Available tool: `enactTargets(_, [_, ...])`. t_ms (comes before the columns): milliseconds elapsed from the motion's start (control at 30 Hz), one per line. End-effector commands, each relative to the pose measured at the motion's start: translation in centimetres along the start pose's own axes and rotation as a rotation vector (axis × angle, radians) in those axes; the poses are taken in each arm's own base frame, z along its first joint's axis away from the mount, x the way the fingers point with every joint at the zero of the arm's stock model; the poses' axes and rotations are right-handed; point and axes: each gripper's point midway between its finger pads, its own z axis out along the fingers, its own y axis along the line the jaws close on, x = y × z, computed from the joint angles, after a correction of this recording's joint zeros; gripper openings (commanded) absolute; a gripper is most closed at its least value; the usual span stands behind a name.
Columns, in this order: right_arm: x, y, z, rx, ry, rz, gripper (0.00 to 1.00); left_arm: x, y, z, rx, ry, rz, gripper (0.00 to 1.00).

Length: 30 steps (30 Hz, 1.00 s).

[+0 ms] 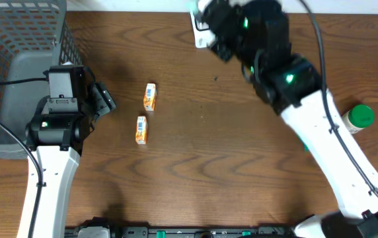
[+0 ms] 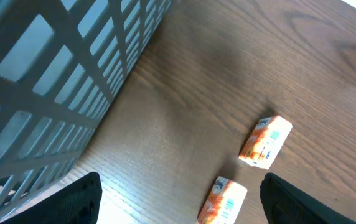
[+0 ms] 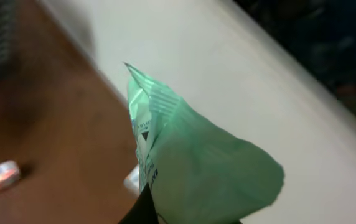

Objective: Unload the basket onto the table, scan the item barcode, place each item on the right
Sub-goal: 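Raise the wipes pack with the right gripper up to the scanner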

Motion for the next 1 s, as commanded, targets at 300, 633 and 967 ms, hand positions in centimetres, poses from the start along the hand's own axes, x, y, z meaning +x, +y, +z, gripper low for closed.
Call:
enactTargets(300, [-1.7,-2.4,11.0,0.174,-0.014,-0.195,0.01,-0.1,0.4,0.1,-0.018,-0.002,0.003,0.82])
enactTargets(633, [6.1,-0.3,20.5,0.300,0.102,-0.324,0.01,-0.1,0.4,0.1,-0.018,-0.002,0.003,0.83])
enactTargets(967, [10.8,1.5,24.9,0.353,0.169,-0.579,0.01,-0.1,0.4,0.1,-0.018,-0.002,0.003,0.82])
